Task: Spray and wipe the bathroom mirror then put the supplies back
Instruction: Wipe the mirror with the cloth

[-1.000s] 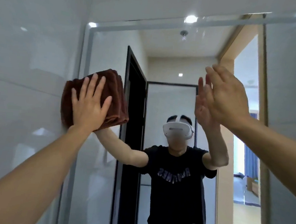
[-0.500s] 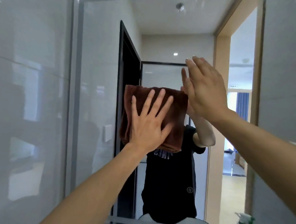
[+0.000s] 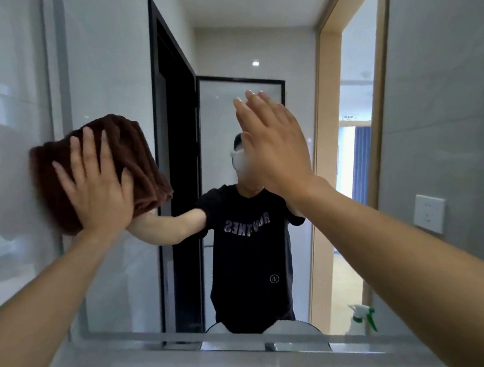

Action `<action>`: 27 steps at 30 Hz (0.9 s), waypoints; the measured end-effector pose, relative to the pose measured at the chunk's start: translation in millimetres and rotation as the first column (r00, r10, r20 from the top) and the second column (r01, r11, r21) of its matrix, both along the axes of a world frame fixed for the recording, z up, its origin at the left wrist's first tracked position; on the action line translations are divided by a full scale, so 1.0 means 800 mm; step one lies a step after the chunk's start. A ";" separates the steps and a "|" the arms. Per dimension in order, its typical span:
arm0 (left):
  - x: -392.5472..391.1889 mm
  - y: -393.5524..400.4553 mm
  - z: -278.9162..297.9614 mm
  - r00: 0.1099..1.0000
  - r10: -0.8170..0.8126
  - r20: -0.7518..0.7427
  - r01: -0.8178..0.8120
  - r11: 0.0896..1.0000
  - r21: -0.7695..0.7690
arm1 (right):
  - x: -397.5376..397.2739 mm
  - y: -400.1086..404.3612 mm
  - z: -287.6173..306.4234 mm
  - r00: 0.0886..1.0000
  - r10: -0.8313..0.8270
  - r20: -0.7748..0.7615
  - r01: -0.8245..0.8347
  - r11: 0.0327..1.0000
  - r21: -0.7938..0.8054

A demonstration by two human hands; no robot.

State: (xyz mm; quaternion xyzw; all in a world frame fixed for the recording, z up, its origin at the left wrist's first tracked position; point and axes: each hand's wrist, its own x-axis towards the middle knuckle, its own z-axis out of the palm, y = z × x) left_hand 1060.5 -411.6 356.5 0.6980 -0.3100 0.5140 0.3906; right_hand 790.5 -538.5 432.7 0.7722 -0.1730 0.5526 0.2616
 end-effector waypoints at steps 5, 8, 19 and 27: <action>-0.105 -0.063 -0.026 0.998 0.002 0.065 -0.008 0.996 0.090 | 0.015 0.006 -0.003 0.999 0.046 0.021 -0.047 0.998 0.032; -0.118 -0.068 -0.044 0.971 -0.058 0.231 0.002 0.972 0.235 | 0.042 0.022 -0.004 0.995 0.095 0.025 -0.097 0.994 0.051; 0.063 0.045 -0.141 0.983 -0.008 0.185 -0.034 0.975 0.221 | 0.109 0.069 -0.025 0.989 0.132 -0.071 -0.133 0.991 -0.003; 0.055 0.039 -0.271 0.991 -0.022 0.129 -0.006 0.977 0.212 | 0.117 0.059 -0.087 0.988 0.100 -0.119 -0.105 0.994 -0.037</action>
